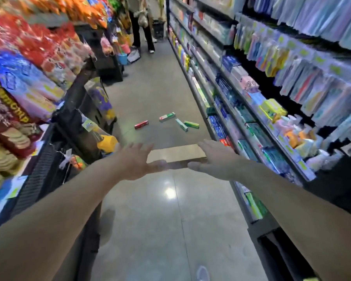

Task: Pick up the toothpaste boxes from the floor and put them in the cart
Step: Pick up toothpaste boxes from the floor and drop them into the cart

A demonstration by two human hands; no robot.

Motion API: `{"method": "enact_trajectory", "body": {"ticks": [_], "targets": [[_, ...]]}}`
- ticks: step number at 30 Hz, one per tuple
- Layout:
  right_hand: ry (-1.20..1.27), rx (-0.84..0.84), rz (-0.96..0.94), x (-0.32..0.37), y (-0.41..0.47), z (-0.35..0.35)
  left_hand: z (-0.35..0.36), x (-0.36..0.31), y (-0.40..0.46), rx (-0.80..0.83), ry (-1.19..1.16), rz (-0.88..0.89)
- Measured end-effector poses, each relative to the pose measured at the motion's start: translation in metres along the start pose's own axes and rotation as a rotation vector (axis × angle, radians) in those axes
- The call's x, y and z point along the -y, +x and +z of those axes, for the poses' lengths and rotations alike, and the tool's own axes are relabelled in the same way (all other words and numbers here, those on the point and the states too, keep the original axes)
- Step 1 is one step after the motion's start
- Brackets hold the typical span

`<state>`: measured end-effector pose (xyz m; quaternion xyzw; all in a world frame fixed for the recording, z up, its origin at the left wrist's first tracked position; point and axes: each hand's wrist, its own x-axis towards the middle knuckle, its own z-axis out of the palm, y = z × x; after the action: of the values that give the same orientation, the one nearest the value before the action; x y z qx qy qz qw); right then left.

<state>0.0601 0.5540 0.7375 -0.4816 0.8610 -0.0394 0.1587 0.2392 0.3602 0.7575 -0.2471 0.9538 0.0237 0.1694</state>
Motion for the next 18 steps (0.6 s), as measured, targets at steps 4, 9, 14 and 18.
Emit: {"method": "enact_trajectory", "body": {"ticks": [4, 9, 14, 18], "targets": [[0.005, 0.03, -0.012, -0.026, 0.071, -0.024, -0.026, 0.013, 0.068, 0.007, -0.058, -0.055], [-0.052, 0.101, -0.028, -0.034, 0.154, -0.039, -0.034, 0.046, 0.138, 0.026, -0.06, -0.065], [-0.037, 0.105, -0.053, -0.033, 0.256, -0.044, -0.044, 0.103, 0.224, 0.04, -0.076, -0.071], [-0.035, 0.095, 0.004, -0.03, 0.331, -0.06, -0.069, 0.148, 0.294, 0.021, -0.043, -0.045]]}}
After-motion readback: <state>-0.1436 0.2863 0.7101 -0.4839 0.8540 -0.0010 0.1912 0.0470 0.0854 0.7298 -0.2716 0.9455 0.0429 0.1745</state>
